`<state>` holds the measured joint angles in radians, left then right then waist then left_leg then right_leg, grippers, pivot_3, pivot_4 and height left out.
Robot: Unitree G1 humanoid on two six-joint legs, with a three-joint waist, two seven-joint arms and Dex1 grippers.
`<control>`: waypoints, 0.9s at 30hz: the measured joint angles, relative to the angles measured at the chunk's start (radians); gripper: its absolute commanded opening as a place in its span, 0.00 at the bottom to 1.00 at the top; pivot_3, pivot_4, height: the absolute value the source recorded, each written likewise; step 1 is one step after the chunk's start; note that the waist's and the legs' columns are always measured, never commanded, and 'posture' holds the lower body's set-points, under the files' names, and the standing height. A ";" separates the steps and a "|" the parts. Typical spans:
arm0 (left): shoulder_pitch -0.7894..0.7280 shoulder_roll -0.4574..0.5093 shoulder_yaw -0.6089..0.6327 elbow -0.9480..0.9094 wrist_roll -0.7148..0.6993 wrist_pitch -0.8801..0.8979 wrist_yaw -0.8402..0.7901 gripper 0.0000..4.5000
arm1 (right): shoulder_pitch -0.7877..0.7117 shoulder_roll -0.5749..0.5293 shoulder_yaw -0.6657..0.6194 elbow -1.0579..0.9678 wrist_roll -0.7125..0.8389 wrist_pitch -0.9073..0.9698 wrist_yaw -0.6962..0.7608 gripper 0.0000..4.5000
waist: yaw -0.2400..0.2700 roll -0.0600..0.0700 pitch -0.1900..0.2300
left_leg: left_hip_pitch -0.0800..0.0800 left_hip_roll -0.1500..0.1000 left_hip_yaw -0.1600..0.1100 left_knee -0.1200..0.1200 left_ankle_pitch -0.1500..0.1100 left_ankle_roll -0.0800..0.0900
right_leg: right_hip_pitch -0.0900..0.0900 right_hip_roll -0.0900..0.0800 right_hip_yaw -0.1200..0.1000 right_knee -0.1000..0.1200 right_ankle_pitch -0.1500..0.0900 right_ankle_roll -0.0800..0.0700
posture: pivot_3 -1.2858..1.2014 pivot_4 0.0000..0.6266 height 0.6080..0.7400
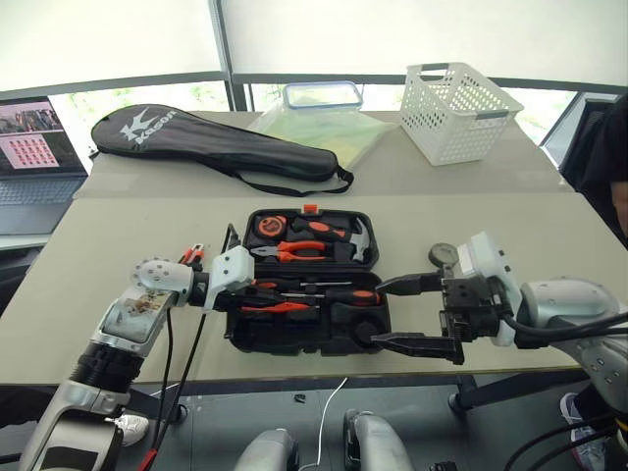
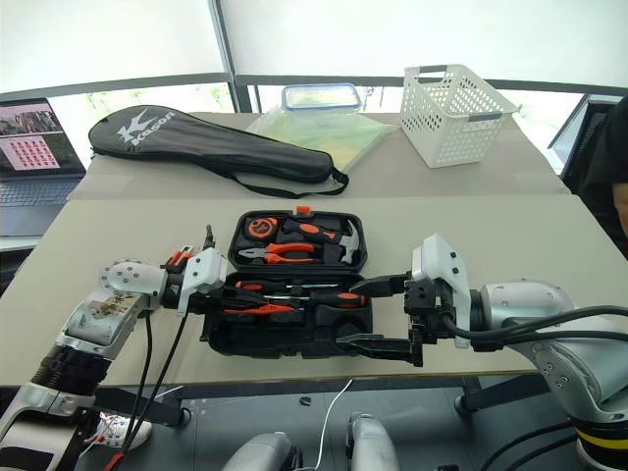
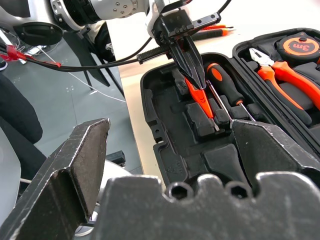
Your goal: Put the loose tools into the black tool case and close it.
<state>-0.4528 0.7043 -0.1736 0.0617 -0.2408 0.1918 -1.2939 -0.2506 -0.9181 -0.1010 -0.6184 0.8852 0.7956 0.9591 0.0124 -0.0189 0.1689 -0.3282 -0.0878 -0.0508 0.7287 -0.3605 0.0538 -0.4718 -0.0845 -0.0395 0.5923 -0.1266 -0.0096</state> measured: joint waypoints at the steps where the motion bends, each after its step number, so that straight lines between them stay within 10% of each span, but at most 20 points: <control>1: 0.008 0.002 0.000 -0.001 0.003 0.003 0.003 0.01 | 0.000 0.000 0.005 0.000 0.000 0.000 0.000 1.00 | -0.001 0.000 0.000 | 0.000 0.000 0.000 0.000 0.000 0.000 | 0.000 0.000 0.000 0.000 0.000 0.000 | 0.52 0.24 1.00; 21: 0.157 0.050 0.066 -0.132 -0.026 0.052 0.111 0.01 | -0.095 0.033 0.096 0.090 -0.051 -0.019 0.079 1.00 | -0.003 0.000 0.000 | 0.002 0.000 0.000 0.000 0.000 0.000 | 0.001 0.000 0.000 0.000 0.000 0.000 | 0.52 0.24 1.00; 27: 0.414 0.114 0.494 -0.392 -0.203 0.326 0.267 0.40 | -0.209 0.072 0.117 0.161 -0.066 -0.032 0.119 1.00 | -0.014 0.000 0.000 | 0.002 0.003 0.001 -0.002 -0.001 -0.002 | -0.002 0.007 0.000 -0.001 0.000 0.000 | 0.52 0.24 1.00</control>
<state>-0.0385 0.8187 0.3204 -0.3305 -0.4438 0.5174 -1.0269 -0.4596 -0.8462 0.0159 -0.4570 0.8193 0.7637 1.0785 -0.0020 -0.0190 0.1691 -0.3264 -0.0844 -0.0495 0.7271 -0.3617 0.0516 -0.4736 -0.0779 -0.0394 0.5914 -0.1268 -0.0097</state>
